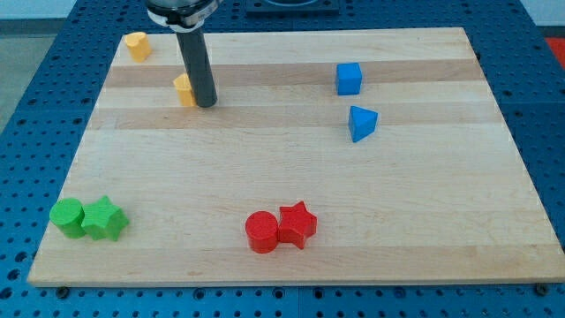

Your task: Push the yellow hexagon into the yellow heart

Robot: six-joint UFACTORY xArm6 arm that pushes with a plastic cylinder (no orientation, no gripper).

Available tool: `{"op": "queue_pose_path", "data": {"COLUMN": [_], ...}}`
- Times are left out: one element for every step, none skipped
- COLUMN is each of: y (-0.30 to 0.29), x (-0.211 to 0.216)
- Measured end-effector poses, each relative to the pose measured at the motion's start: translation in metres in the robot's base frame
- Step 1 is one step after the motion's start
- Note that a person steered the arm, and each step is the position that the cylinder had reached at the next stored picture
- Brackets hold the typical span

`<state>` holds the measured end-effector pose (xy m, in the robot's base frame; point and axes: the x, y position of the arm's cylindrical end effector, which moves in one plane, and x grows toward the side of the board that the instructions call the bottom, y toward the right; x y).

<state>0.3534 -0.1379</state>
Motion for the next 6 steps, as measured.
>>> {"op": "queue_pose_path", "data": {"y": [-0.008, -0.010, -0.018, -0.023, -0.023, -0.033], "x": [0.000, 0.000, 0.000, -0.004, -0.014, -0.033]}}
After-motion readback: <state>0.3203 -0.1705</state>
